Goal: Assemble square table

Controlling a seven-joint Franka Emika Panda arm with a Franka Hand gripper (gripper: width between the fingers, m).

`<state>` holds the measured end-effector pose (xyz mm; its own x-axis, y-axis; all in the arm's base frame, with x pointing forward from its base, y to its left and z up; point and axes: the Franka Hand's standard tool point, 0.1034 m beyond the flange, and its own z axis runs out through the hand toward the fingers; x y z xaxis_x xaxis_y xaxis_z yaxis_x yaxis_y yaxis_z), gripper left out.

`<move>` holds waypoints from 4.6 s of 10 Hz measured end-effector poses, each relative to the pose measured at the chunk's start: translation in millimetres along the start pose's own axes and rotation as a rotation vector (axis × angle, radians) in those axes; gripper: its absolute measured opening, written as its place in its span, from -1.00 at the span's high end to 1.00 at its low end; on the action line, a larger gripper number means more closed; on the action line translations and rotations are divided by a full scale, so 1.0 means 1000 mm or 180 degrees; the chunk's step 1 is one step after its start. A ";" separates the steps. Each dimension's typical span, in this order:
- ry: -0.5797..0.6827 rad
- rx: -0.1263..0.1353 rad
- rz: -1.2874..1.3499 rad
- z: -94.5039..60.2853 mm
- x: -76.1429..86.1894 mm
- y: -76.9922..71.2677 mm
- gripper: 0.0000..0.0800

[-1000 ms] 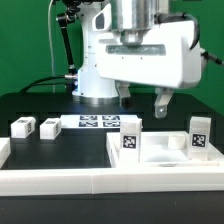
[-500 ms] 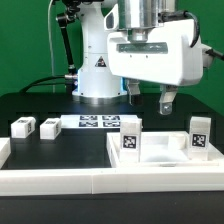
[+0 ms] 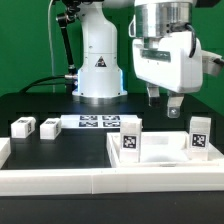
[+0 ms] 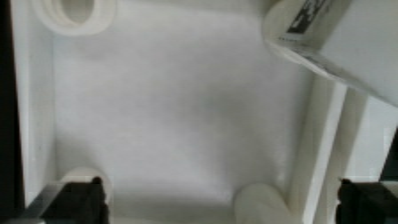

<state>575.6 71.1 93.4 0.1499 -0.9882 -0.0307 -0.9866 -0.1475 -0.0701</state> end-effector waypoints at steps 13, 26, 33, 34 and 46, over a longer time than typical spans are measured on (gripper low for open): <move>0.0067 -0.0091 -0.0048 0.030 -0.018 0.052 -0.62; 0.0217 -0.0169 -0.0400 0.076 -0.012 0.092 -0.62; 0.0213 -0.0159 -0.0271 0.075 0.010 0.096 0.73; 0.0208 -0.0159 -0.0277 0.075 0.010 0.096 0.79; 0.0075 -0.0337 -0.1048 0.074 0.040 0.111 0.79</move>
Offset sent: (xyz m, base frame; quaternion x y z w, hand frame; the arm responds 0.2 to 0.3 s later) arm 0.0000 0.0000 0.0000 0.0000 0.0000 0.0000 1.0000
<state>476.7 18.0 11.0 0.4609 -0.8875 -0.0006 -0.8870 -0.4607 0.0313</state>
